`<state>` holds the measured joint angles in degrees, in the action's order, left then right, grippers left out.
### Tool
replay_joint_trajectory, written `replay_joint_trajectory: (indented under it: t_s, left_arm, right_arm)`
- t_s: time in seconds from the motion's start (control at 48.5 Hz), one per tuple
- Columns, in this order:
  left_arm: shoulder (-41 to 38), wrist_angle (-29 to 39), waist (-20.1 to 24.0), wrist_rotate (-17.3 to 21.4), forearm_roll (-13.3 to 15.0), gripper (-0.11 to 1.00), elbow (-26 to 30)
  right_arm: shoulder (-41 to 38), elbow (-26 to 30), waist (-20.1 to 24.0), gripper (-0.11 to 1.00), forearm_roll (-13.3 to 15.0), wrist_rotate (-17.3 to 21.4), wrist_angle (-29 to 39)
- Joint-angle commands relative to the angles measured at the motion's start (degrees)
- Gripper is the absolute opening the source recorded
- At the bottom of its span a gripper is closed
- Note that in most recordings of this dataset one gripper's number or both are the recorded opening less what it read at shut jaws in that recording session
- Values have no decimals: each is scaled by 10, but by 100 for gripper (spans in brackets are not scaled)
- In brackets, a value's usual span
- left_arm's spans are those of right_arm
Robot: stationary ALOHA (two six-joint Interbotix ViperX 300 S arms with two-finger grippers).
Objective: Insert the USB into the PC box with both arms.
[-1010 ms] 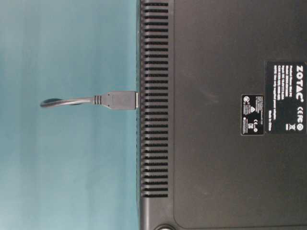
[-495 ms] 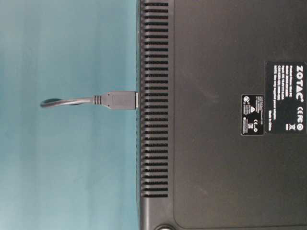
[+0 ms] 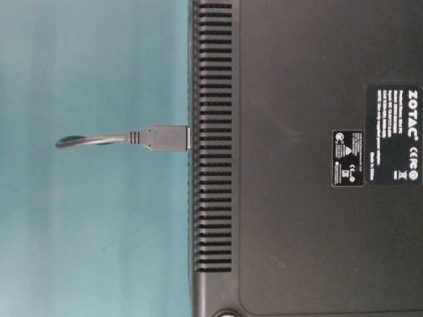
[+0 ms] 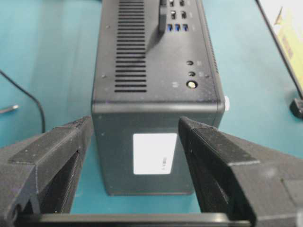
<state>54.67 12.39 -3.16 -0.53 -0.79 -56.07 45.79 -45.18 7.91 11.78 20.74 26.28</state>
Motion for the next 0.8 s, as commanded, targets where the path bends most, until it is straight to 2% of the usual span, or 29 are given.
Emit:
replay_joint_trajectory:
  t_s: [0.0,0.783]
  left_arm:
    - [-3,-3,-1,0,-1,78,7]
    - [-2,-6,-1,0,-1,78,4]
  right_arm:
    - [-1,4,-3,68,0,7,-5]
    - [-3,-8,-3,68,0,6,-32]
